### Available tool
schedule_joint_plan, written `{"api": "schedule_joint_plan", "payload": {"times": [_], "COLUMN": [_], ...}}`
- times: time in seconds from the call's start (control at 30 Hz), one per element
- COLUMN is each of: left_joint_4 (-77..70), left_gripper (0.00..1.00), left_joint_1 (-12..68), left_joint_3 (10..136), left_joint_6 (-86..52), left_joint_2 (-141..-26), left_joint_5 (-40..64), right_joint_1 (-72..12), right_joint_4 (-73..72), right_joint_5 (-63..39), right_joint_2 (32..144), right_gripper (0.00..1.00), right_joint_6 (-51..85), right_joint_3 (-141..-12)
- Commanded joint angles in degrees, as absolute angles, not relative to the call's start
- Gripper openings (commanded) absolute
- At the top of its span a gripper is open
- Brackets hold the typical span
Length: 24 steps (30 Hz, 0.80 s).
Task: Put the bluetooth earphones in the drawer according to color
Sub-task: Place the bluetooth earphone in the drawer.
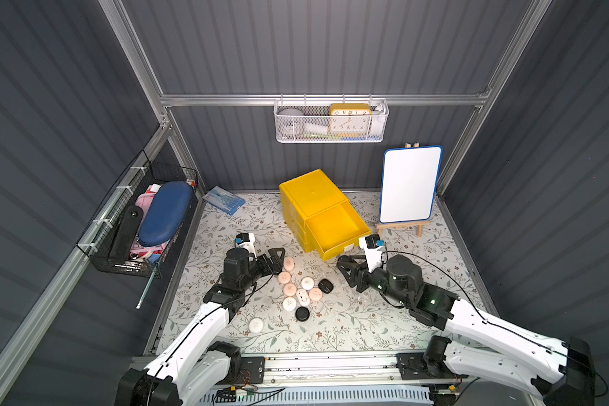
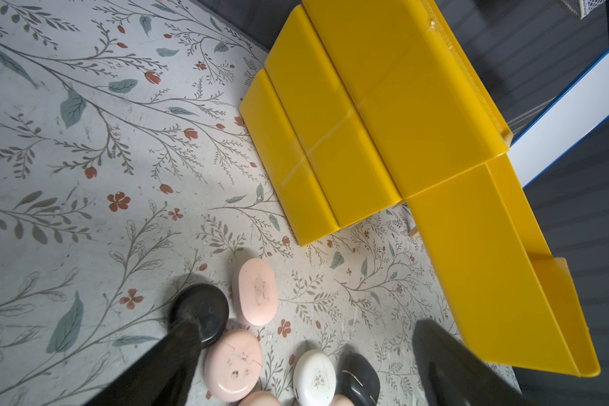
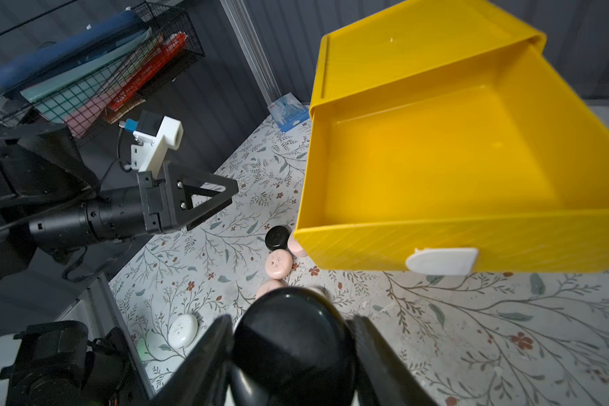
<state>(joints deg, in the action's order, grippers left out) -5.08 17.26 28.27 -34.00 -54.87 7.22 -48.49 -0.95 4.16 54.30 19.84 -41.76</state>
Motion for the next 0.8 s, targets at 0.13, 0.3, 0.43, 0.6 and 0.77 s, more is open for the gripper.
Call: {"api": "schedule_joint_plan", "payload": {"times": [0.13,0.3,0.43,0.6,0.77], "left_joint_4": [-5.10,-5.10,-5.62,-6.06,-6.24], "left_gripper": [0.99,0.99,0.99,0.99,0.99], "left_joint_1": [16.96,16.96,16.96,16.88,16.87], "left_joint_3": [29.14,29.61,29.60,30.00,30.69], "left_joint_6": [-33.29,-33.05,-32.94,-32.89,-32.89], "left_joint_2": [-56.78,-58.44,-59.82,-62.61,-65.43], "left_joint_5": [6.70,6.42,6.24,6.59,6.52], "right_joint_1": [-38.05,-33.99,-32.10,-31.10,-30.87], "right_joint_4": [6.28,7.60,8.79,11.89,13.27], "right_joint_5": [-0.61,-2.48,-3.37,-3.60,-3.23], "right_joint_2": [62.65,68.98,74.12,76.16,73.60], "right_gripper": [0.39,0.40,0.47,0.73,0.92], "right_joint_6": [18.16,16.41,15.66,15.23,15.21], "right_joint_3": [-52.60,-57.95,-61.32,-64.57,-64.17]}}
